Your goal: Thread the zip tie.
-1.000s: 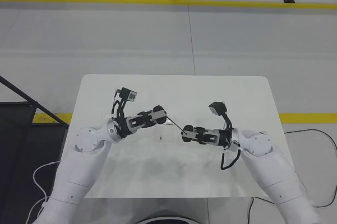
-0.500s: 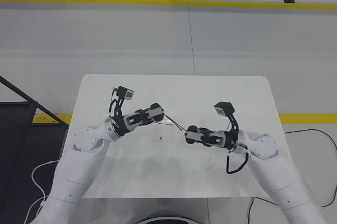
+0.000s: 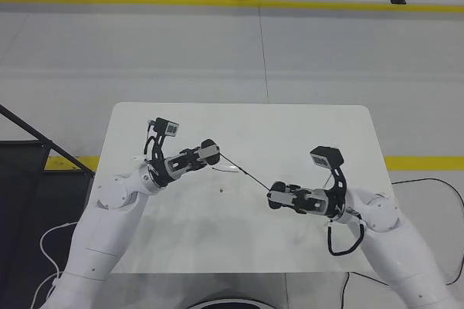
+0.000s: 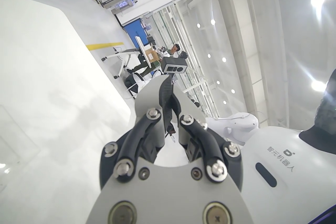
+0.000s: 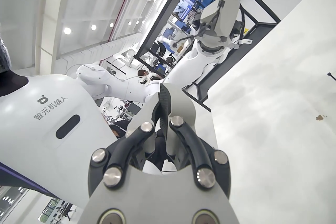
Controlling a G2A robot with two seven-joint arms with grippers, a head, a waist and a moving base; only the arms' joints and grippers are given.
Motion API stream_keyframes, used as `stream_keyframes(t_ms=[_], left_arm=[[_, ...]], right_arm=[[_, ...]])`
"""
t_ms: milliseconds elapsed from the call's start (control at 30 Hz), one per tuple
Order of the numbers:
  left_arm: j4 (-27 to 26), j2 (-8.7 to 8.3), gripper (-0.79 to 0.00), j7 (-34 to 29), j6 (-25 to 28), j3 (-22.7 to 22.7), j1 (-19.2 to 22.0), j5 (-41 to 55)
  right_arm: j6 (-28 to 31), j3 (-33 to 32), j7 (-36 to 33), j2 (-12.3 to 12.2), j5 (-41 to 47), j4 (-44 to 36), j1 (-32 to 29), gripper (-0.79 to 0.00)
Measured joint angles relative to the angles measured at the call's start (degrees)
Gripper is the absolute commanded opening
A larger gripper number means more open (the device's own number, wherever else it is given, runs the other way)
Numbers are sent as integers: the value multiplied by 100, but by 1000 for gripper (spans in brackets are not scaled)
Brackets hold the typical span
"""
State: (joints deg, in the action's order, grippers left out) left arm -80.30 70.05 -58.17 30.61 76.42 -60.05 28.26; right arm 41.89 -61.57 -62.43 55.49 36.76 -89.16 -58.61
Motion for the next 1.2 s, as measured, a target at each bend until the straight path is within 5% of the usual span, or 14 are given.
stream_keyframes(t_ms=[400,433,467,500,700,867,1033,1200], left_arm=[[34,-39,-785,-25,52,14,-38,87],[31,-41,-560,-25,63,-5,-36,60],[25,-42,-132,-23,72,-19,-35,31],[19,-44,0,-20,75,-31,-33,-4],[-116,-55,0,403,149,-11,-112,-335],[-373,-63,0,1511,263,216,-386,-1030],[-659,-53,0,2752,115,364,-687,-1947],[-751,-56,0,3334,-42,481,-870,-2322]], right_arm=[[163,178,163,-410,146,-238,-88,-785],[173,240,174,-433,130,-202,-47,-785],[182,287,183,-448,114,-173,-12,-785],[192,336,194,-461,89,-146,24,-785],[435,515,437,-548,-492,28,255,-785],[552,236,853,-619,-1775,-63,208,-785],[-653,-136,1768,-664,-3486,-904,-171,-785],[-1949,-96,2296,-632,-4596,-1560,-377,-785]])
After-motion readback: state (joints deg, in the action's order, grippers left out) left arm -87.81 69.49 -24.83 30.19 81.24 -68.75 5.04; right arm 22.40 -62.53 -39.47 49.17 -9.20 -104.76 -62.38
